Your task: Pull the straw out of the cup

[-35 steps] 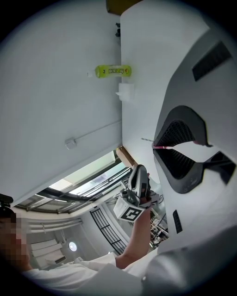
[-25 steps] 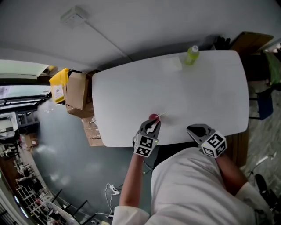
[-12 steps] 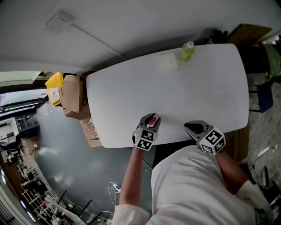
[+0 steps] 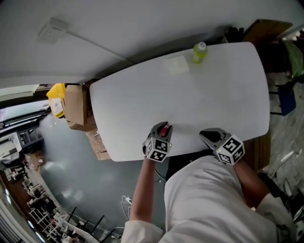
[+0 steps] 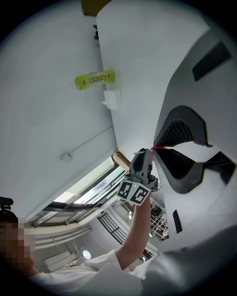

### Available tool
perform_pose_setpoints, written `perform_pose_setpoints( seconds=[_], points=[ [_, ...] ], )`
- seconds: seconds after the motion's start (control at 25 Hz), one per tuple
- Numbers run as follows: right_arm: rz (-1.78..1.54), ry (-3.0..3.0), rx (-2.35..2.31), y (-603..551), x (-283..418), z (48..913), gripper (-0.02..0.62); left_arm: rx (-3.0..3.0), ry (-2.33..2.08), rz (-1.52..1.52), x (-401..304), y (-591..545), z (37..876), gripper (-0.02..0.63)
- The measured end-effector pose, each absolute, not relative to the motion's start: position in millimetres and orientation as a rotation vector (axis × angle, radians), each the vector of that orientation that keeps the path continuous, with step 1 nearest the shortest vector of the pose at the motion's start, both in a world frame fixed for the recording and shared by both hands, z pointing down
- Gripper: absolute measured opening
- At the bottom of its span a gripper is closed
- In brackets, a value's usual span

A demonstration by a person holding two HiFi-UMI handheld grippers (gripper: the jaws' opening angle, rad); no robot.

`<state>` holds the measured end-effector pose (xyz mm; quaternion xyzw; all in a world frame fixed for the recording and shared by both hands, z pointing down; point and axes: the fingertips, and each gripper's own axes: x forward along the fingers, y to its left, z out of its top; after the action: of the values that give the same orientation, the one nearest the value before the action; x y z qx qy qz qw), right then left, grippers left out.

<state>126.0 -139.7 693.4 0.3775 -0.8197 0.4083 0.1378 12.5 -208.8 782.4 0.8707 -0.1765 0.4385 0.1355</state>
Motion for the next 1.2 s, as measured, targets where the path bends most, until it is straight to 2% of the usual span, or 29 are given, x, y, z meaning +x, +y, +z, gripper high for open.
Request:
perform_pose_setpoints(
  seconds=[0.32,1.2],
  points=[
    [1.215,-2.361,1.095,-141.1,130.0,699.3,0.041,2.558,-0.543,1.287,11.2,-210.8,782.1,0.028],
    [1.199,-2.405,1.065,-141.3,119.4,690.0,0.041,2.616,-0.677,1.181,1.1,-209.5,740.4,0.026]
  ],
)
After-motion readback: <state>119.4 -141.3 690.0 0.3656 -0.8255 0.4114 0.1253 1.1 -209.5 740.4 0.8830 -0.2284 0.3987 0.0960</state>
